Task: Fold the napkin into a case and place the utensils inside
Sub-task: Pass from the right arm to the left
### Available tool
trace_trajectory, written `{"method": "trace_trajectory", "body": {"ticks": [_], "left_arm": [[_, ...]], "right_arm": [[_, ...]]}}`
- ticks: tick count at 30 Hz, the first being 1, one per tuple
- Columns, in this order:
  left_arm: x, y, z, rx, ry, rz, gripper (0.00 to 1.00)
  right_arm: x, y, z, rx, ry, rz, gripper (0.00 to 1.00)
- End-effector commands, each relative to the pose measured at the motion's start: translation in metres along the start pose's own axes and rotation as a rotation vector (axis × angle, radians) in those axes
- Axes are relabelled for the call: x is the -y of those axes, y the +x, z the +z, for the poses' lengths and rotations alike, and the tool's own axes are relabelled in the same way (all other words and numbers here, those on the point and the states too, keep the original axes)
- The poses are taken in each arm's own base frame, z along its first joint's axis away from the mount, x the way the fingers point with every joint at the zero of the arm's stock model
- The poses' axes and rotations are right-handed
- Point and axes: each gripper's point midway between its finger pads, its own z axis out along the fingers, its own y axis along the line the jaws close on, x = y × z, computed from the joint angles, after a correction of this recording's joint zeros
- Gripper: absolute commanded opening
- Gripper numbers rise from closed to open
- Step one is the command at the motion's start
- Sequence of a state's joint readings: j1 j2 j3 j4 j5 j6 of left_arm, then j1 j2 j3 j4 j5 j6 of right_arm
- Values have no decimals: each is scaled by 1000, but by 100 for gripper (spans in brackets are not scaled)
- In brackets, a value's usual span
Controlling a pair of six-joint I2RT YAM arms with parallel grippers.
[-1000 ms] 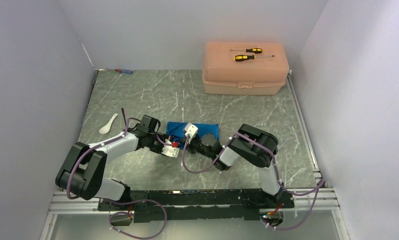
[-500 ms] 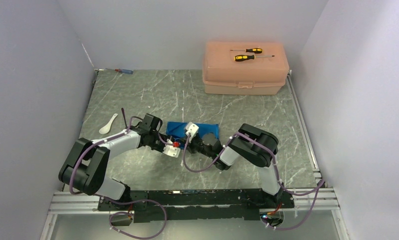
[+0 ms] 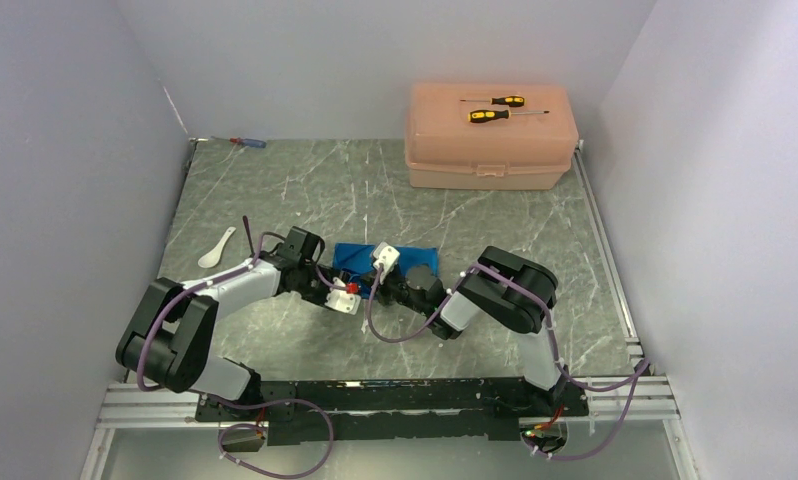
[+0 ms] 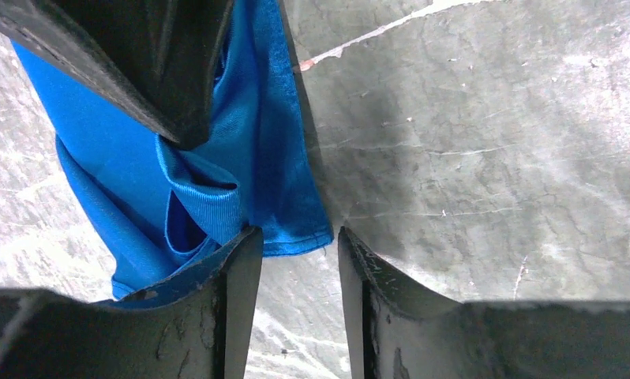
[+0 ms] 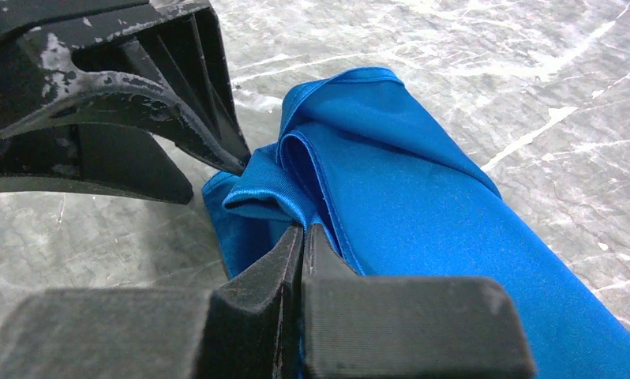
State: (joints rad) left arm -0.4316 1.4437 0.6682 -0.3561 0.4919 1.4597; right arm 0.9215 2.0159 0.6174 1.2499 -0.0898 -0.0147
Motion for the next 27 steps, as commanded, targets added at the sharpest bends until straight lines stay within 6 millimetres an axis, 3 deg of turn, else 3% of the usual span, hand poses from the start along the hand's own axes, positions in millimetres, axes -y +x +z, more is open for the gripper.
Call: {"method": "trace_trajectory", "body": {"ticks": [1, 3, 6, 7, 16, 27], "left_arm": [[57, 11, 12, -20, 186, -85, 48], [57, 11, 14, -14, 187, -78, 42], [56, 10, 16, -14, 187, -72, 5], [57, 10, 17, -16, 187, -74, 3], [60, 8, 15, -42, 190, -91, 3], [12, -33, -10, 70, 67, -227, 3]], "right_arm": [[-6, -34, 4, 105, -32, 33, 0], [-9, -35, 5, 109, -50, 44, 0], [-15, -35, 5, 111, -68, 51, 0], [-15, -35, 5, 112, -70, 51, 0], [-11, -36, 7, 118, -48, 58, 0], [-29, -24, 9, 91, -116, 28, 0]]}}
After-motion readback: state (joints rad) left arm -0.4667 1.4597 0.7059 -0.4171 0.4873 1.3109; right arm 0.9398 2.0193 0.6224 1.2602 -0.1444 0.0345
